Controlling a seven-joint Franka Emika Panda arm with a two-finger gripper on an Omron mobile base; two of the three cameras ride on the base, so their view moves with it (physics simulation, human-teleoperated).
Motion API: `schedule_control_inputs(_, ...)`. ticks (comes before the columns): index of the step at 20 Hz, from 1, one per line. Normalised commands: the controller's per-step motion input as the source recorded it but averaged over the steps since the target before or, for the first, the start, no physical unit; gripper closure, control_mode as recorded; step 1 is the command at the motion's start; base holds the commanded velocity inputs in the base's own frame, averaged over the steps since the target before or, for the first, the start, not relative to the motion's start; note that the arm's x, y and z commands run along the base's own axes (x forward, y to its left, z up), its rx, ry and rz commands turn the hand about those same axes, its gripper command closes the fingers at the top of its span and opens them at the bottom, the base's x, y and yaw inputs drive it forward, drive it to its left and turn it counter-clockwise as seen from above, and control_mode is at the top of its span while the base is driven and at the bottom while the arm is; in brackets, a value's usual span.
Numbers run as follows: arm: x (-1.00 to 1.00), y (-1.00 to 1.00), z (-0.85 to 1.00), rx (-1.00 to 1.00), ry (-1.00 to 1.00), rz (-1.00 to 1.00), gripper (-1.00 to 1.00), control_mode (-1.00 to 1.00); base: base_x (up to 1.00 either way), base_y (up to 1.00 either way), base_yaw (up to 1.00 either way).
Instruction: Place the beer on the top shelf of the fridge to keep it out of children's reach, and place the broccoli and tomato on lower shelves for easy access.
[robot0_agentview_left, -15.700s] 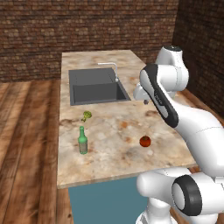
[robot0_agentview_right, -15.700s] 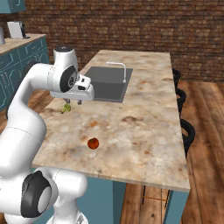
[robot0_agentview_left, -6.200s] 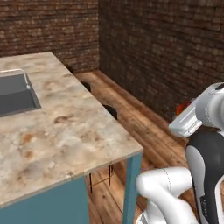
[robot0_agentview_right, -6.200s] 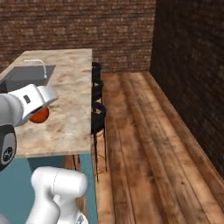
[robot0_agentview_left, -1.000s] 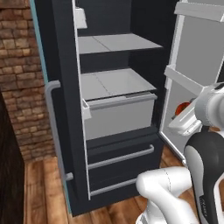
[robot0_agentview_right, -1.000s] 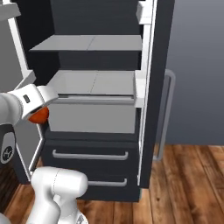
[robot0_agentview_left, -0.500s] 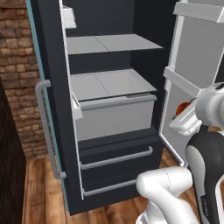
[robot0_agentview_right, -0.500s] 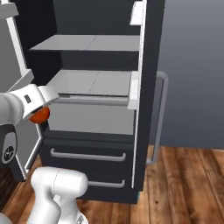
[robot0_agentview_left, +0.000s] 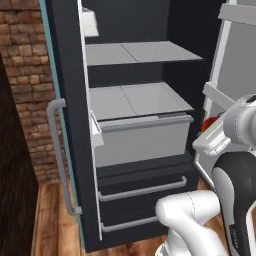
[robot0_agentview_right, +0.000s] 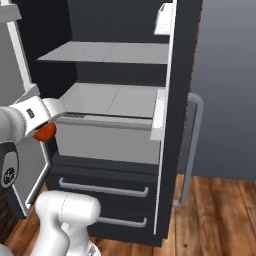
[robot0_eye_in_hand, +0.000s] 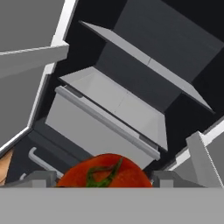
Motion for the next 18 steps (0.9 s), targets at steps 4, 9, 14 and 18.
schedule_control_inputs(4, 0.00, 0.00, 0.00, 0.00, 0.00, 0.00, 1.00, 1.00, 0.71, 0.00, 0.07)
schedule_control_inputs(9, 0.00, 0.00, 0.00, 0.00, 0.00, 0.00, 1.00, 1.00, 0.60, 0.00, 0.07)
schedule_control_inputs(14, 0.29, 0.00, -0.04, 0.00, 0.00, 0.01, 1.00, -1.00, 0.19, 0.00, 0.02)
schedule_control_inputs(18, 0.54, 0.00, -0.21, 0.00, 0.00, 0.00, 1.00, -1.00, 0.00, 0.00, 0.00)
